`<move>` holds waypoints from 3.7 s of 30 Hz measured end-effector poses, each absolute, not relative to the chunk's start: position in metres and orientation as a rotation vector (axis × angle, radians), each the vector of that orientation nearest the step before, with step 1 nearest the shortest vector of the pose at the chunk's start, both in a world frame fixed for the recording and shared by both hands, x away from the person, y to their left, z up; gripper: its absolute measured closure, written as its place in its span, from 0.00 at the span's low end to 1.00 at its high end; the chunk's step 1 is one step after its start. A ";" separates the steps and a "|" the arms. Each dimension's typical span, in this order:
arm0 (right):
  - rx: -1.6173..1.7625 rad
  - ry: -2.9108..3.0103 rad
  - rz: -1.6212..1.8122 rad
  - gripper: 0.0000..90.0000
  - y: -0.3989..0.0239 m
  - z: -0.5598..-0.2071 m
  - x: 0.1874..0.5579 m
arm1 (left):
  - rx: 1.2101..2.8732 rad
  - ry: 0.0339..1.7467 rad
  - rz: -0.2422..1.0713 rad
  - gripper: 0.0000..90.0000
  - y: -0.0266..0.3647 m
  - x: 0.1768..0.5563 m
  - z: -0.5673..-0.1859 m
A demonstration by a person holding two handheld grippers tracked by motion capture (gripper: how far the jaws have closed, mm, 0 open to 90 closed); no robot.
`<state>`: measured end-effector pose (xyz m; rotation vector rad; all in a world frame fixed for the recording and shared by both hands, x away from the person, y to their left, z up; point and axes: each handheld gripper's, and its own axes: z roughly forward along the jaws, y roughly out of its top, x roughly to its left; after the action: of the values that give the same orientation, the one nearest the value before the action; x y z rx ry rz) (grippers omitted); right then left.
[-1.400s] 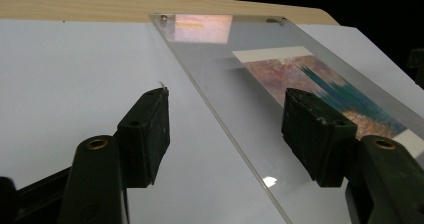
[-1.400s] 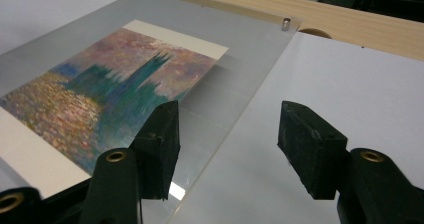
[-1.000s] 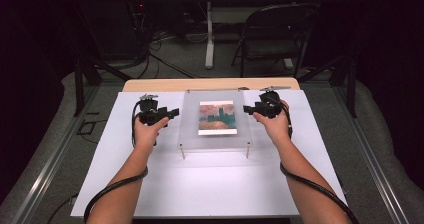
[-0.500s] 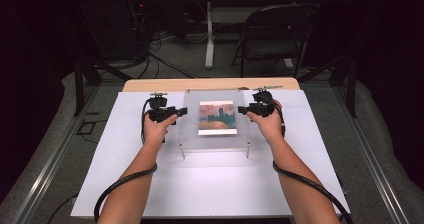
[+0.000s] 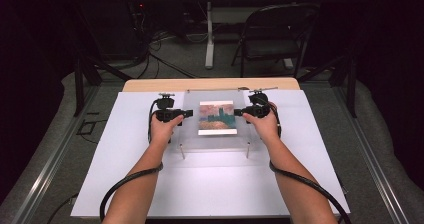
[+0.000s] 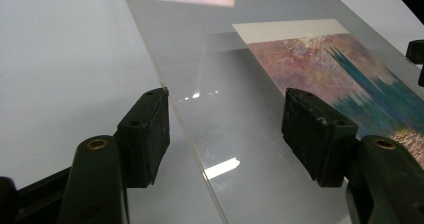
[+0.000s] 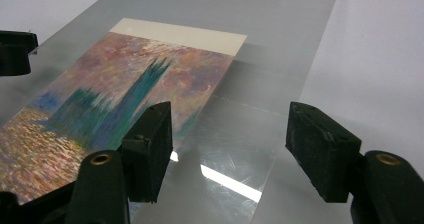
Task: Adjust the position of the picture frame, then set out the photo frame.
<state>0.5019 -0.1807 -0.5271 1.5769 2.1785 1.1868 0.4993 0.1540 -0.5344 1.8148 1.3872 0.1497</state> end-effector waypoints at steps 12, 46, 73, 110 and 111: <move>1.628 2.196 1.195 0.37 -0.184 -0.533 0.507 | 1.803 1.414 0.102 0.39 0.154 0.504 -0.539; 1.774 2.174 1.306 0.34 -0.188 -0.544 0.521 | 1.773 1.442 -0.002 0.33 0.154 0.517 -0.546; 1.757 2.167 1.278 0.36 -0.187 -0.541 0.520 | 1.716 1.473 -0.019 0.42 0.158 0.520 -0.547; 1.634 2.143 1.292 0.39 -0.186 -0.518 0.504 | 1.697 1.435 0.012 0.54 0.166 0.508 -0.519; 1.622 2.138 1.298 0.39 -0.186 -0.516 0.503 | 1.695 1.437 0.013 0.54 0.166 0.507 -0.518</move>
<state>0.5027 -0.1861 -0.5162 1.6222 2.1384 1.2976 0.5073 0.1657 -0.5182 1.6954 1.4367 0.0129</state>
